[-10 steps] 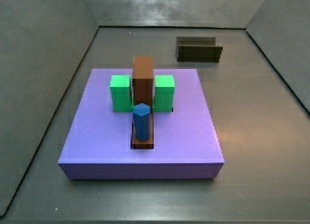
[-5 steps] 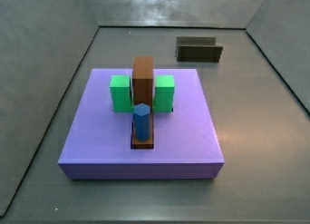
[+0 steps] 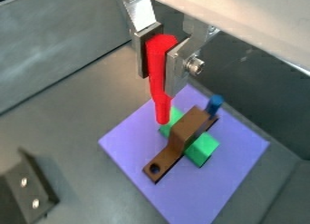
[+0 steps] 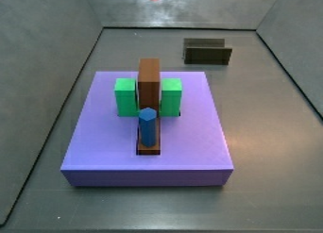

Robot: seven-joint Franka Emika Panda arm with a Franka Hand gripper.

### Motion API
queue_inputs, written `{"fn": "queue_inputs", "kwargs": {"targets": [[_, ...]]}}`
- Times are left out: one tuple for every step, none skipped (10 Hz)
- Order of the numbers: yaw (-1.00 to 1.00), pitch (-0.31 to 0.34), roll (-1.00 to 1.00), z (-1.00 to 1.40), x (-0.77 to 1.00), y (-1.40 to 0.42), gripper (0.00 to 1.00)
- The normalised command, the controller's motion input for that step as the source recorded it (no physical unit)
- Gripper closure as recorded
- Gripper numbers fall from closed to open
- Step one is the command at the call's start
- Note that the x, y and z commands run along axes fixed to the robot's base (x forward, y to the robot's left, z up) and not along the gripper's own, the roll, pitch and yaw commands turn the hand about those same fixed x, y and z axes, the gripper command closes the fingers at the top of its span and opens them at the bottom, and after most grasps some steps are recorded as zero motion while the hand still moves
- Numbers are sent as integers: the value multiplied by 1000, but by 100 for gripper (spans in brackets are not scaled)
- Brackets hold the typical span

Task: Pick up the red object. Move up. Move to above the board. Insert the red object.
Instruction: Insert the red object.

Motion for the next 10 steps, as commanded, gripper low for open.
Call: {"fn": "queue_inputs", "kwargs": {"targets": [[546,-140,44,-971,0,294,100],[537,-134,51,-989,-123,171,100],[491,-187,74,-874,-86,140,100],[431,-184,120,-826,-60,166,100],[317,-139,170,-851,-46,100,100],[217,-116,173,-889,-20,0,100],[177,-167,223,-709,0,-40,100],[171,-123,273,-634,43,-80,100],[143,0,139,-691,180,0,100],[43,0,89,-651,154,-11,100]]}}
